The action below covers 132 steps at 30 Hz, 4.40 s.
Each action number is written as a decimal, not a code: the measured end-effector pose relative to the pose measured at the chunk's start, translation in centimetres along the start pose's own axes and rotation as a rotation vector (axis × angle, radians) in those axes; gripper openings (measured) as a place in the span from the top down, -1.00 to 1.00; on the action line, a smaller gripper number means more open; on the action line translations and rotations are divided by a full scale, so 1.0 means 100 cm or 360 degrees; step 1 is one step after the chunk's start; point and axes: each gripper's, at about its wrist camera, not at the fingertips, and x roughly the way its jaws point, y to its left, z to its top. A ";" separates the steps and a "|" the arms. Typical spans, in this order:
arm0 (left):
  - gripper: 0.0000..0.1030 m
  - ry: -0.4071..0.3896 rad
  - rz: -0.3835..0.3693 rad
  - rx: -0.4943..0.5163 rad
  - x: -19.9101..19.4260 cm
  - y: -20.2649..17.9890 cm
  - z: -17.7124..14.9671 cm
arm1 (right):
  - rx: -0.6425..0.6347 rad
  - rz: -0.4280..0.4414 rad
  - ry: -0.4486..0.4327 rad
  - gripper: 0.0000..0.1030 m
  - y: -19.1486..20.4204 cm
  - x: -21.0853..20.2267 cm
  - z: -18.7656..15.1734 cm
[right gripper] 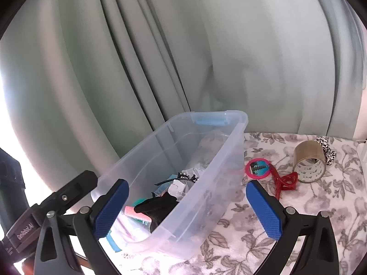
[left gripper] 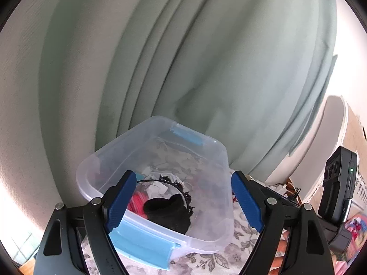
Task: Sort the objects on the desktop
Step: 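Withdraw both tools from the bin toward the red claw clip and tape, then grasp the red claw clip with the left tool while the right tool grasps the brown tape roll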
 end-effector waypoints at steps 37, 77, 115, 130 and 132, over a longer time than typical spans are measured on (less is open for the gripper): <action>-0.66 0.0371 -0.0090 0.0496 0.085 -0.147 -0.060 | 0.0192 -0.0349 -0.0297 -1.00 -0.159 -0.091 -0.032; -0.66 0.0645 0.0070 0.0419 0.209 -0.143 -0.110 | 0.0624 -0.0135 -0.0044 -1.00 -0.268 -0.011 -0.041; -0.31 0.0796 0.0179 0.0460 0.266 -0.136 -0.116 | 0.0266 -0.0425 0.0194 -0.46 -0.265 0.076 -0.007; 0.46 0.0814 0.0230 0.0496 0.278 -0.137 -0.120 | 0.0449 -0.0487 0.0202 0.22 -0.288 0.095 -0.008; 0.56 0.0827 0.0232 0.0495 0.278 -0.136 -0.119 | 0.0458 -0.0492 0.0208 0.42 -0.288 0.095 -0.007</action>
